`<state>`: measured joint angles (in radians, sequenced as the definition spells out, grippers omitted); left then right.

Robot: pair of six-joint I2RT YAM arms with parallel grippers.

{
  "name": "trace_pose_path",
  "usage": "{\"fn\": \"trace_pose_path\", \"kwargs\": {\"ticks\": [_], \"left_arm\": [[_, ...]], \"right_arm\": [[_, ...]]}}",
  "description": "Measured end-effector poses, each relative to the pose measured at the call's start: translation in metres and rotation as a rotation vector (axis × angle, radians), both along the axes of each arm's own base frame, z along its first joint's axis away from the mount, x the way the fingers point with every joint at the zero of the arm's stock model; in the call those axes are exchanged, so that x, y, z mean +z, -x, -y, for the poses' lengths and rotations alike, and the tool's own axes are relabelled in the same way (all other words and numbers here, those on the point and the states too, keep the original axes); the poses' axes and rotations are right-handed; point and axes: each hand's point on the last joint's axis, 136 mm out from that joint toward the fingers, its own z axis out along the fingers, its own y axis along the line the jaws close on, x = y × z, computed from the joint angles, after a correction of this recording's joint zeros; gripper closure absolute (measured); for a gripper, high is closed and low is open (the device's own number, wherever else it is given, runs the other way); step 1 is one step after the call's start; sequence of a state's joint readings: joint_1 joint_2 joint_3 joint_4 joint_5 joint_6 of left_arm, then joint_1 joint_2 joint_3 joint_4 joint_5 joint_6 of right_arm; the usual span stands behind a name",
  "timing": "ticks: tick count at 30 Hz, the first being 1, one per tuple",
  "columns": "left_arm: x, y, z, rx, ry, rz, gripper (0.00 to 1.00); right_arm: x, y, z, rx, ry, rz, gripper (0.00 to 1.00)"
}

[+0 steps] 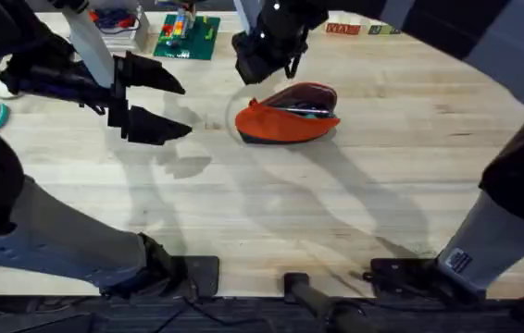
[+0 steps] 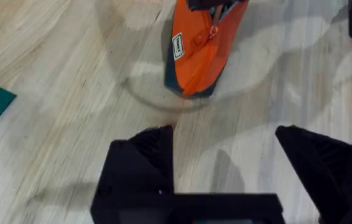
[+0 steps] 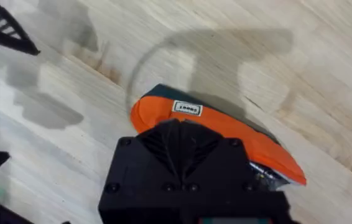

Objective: Unzip the bag, pick up the pens from the table one at a time and place them inside, then zip the bag closed.

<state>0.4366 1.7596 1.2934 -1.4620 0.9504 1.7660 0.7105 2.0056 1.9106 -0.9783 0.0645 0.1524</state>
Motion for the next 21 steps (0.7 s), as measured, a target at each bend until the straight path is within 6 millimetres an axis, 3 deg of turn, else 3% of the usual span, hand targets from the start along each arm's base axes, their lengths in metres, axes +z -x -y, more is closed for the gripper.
{"fn": "trace_pose_path", "kwargs": {"ticks": [10, 12, 14, 18, 19, 21], "left_arm": [[0.0000, 0.0000, 0.0001, 0.000, 0.000, 0.000, 0.008], [0.0000, 0.0000, 0.0000, 0.000, 0.000, 0.000, 0.008], [0.0000, 0.0000, 0.0000, 0.000, 0.000, 0.000, 0.008], [0.0000, 0.0000, 0.0001, 0.000, 0.000, 0.000, 0.008], [-0.0001, 0.0000, 0.0000, 0.000, 0.000, 0.000, 0.008], [0.0000, 0.0000, 0.0000, 0.000, 0.000, 0.000, 0.007]], "right_arm": [[0.0028, 0.0060, 0.0052, 0.000, 0.018, -0.021, 0.969], [0.0028, 0.0060, 0.0052, -0.001, 0.018, -0.021, 0.925], [0.0028, 0.0060, 0.0053, -0.002, 0.018, -0.021, 0.684], [0.0028, 0.0060, 0.0053, -0.001, 0.018, -0.021, 0.101], [0.0028, 0.0061, 0.0053, 0.002, 0.019, -0.021, 0.031], [0.0027, 0.0063, 0.0053, 0.002, 0.019, -0.021, 0.008]]}}
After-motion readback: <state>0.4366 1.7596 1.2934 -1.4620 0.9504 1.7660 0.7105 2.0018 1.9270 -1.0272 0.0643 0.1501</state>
